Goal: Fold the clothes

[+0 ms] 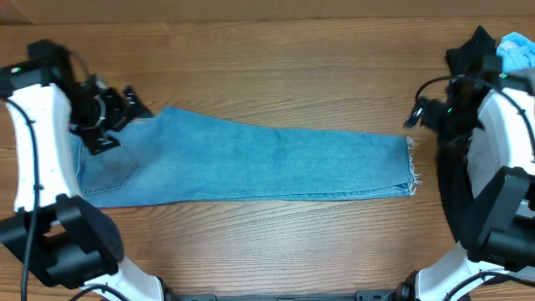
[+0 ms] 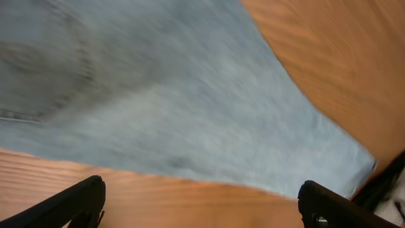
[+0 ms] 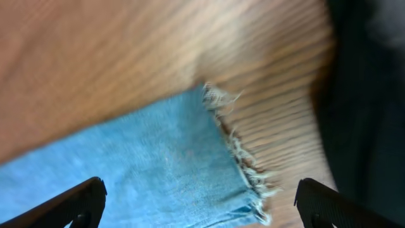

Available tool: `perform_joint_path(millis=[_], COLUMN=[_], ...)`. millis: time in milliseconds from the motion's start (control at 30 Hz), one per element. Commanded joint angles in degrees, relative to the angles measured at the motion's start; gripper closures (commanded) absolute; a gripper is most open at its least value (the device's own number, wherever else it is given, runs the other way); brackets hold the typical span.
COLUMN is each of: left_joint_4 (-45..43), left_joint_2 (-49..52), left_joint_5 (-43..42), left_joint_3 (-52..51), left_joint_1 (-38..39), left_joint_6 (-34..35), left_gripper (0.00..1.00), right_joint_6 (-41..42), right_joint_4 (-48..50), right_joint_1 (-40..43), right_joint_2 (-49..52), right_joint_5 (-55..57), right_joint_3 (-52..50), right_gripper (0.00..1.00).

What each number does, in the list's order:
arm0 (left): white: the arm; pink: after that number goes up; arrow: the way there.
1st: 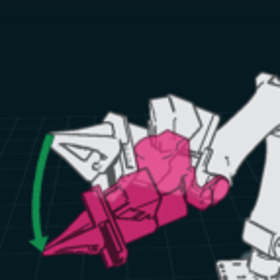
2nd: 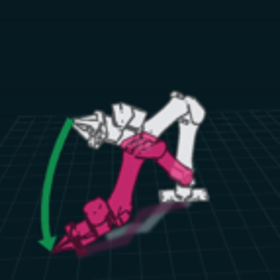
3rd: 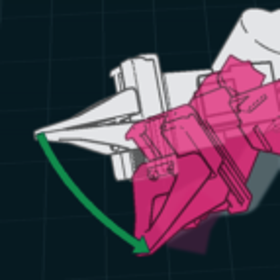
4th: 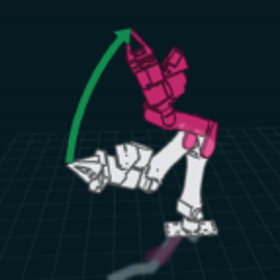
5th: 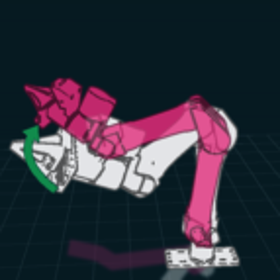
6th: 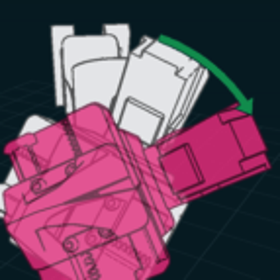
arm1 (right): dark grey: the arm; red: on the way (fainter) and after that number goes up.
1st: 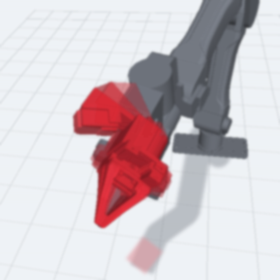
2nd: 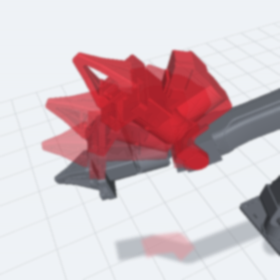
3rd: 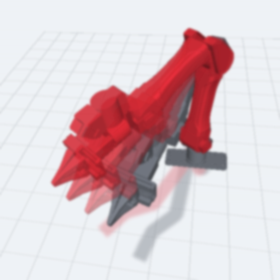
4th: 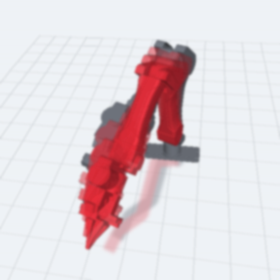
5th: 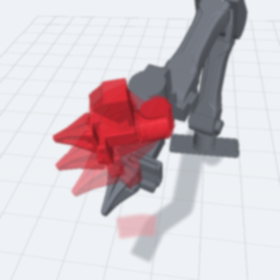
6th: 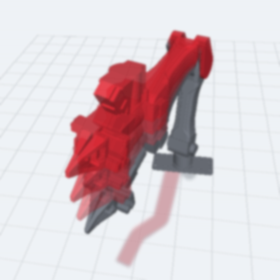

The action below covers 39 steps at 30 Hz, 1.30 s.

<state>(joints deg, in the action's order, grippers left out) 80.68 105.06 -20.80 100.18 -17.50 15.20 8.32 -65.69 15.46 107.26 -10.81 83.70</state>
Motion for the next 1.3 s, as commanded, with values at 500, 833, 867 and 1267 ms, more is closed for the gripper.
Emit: perform_joint_path(millis=[500, 833, 867, 1267], left_joint_4=[-2.4, -3.4, -3.5, -3.4], left_joint_2=[-1.6, -1.6, -1.6, -1.6], left_joint_5=[1.5, 1.5, 1.5, 1.8], left_joint_3=[-8.9, -10.3, -10.3, -10.3], left_joint_1=[10.0, 10.0, 10.0, 10.0], left_joint_6=[-3.9, -3.9, -3.9, -5.0], left_gripper=[0.0, 0.0, 0.0, 0.0], right_joint_6=[-2.6, 0.3, 0.9, 7.9], right_joint_4=[13.5, 17.9, 18.3, 20.6], right_joint_1=[-0.4, -2.1, -2.4, -7.9], right_joint_2=[-0.5, -0.5, -0.5, -0.5], right_joint_5=[-2.8, -4.1, -4.1, 0.8], right_joint_3=[-18.4, -25.4, -25.9, -27.8], right_gripper=[0.0, 0.25, 0.25, 0.78])
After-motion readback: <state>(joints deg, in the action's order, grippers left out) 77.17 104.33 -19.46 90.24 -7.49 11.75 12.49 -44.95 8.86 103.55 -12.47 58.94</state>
